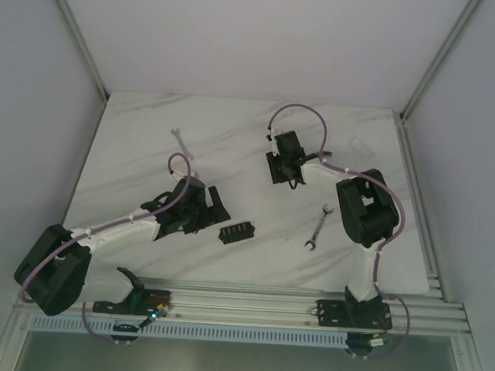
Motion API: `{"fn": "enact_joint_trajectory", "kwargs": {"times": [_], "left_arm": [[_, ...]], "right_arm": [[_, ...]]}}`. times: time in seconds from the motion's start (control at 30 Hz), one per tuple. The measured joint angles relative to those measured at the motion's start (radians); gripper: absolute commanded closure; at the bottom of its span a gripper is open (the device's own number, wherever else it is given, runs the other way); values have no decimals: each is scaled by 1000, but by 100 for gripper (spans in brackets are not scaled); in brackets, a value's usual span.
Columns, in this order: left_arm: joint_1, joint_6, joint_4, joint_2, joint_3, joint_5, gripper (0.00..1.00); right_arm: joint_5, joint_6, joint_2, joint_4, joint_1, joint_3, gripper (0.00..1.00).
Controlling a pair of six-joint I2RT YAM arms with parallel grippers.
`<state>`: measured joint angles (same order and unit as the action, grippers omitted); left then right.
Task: Snap on the fuse box
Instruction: Pick up the fuse from the center of the board.
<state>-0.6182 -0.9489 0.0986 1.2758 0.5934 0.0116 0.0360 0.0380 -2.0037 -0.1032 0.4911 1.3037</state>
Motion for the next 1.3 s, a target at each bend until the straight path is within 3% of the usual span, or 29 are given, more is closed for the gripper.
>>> {"fn": "enact_joint_trajectory", "kwargs": {"times": [1.3], "left_arm": [[0, 0, -1, -48, 0, -9, 0]], "right_arm": [[135, 101, 8, 8, 35, -18, 72]]}}
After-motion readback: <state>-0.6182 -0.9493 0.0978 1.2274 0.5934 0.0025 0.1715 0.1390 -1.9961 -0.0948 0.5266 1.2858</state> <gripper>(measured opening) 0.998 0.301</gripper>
